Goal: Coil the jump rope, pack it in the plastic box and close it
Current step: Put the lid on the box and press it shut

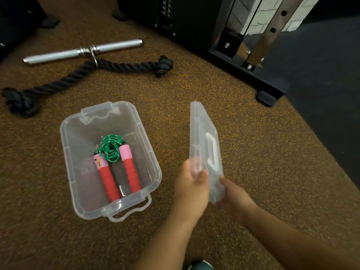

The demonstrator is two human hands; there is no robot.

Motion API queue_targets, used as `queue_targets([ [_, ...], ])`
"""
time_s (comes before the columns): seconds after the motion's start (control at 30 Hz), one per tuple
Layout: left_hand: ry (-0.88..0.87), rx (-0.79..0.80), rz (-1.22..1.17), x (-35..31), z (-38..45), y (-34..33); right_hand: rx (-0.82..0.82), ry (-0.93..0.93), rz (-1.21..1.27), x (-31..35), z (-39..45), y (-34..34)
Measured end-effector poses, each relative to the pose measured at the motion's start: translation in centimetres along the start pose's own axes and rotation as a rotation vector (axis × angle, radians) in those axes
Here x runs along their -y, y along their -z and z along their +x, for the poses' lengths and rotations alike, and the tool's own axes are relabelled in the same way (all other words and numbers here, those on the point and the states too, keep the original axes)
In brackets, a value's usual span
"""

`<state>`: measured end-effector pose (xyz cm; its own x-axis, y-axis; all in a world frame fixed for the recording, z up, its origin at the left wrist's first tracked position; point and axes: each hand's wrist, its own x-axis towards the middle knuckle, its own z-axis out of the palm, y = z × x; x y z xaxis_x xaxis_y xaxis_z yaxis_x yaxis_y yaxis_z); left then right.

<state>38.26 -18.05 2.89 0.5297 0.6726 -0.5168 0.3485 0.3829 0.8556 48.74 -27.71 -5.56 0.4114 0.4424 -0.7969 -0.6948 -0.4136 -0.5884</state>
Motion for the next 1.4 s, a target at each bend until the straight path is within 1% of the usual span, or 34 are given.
queue_targets([
  [0.03,0.057,0.012,-0.139,0.0,-0.1,0.6,-0.01,-0.031,0.026,0.3,0.1,0.2],
  [0.1,0.113,0.002,-0.248,0.2,-0.2,2.0,-0.031,-0.025,0.052,1.0,0.1,0.8],
  [0.13,0.127,-0.002,-0.245,0.5,-0.1,2.7,-0.051,-0.002,0.037,1.5,-0.1,0.8],
  [0.2,0.127,0.008,-0.133,0.7,0.2,4.2,-0.089,0.081,-0.006,2.2,-0.2,0.7],
  [0.27,0.071,0.026,-0.006,0.5,0.2,5.3,-0.104,0.177,-0.042,2.8,-0.7,-0.2],
  [0.3,0.037,0.006,0.028,0.3,0.2,5.7,-0.096,0.234,-0.054,3.1,-0.9,-0.8],
  [0.43,-0.081,-0.202,0.137,-0.8,0.1,7.1,-0.063,0.413,-0.104,4.7,-2.4,-3.5],
  [0.5,-0.123,-0.316,0.14,-0.8,0.3,8.3,-0.033,0.467,-0.157,5.3,-3.0,-5.0],
  [0.57,-0.15,-0.39,0.121,-0.5,0.2,9.6,0.013,0.526,-0.221,5.5,-3.6,-6.6],
  [0.73,-0.135,-0.551,0.116,0.7,-1.3,13.1,0.162,0.646,-0.39,5.0,-4.2,-11.0],
  [0.87,-0.118,-0.642,0.082,2.1,-2.7,15.4,0.236,0.674,-0.508,4.5,-4.2,-13.8],
  [1.0,-0.091,-0.675,0.057,2.8,-3.7,17.1,0.252,0.66,-0.625,3.4,-3.6,-15.5],
  [1.1,-0.071,-0.687,0.095,3.2,-4.0,18.2,0.268,0.642,-0.689,2.8,-3.7,-16.5],
  [1.23,0.007,-0.642,0.099,3.9,-3.6,19.1,0.254,0.61,-0.766,2.6,-3.7,-17.2],
  [1.4,0.064,-0.6,0.108,3.7,-3.1,19.3,0.227,0.581,-0.763,2.6,-3.3,-16.5],
])
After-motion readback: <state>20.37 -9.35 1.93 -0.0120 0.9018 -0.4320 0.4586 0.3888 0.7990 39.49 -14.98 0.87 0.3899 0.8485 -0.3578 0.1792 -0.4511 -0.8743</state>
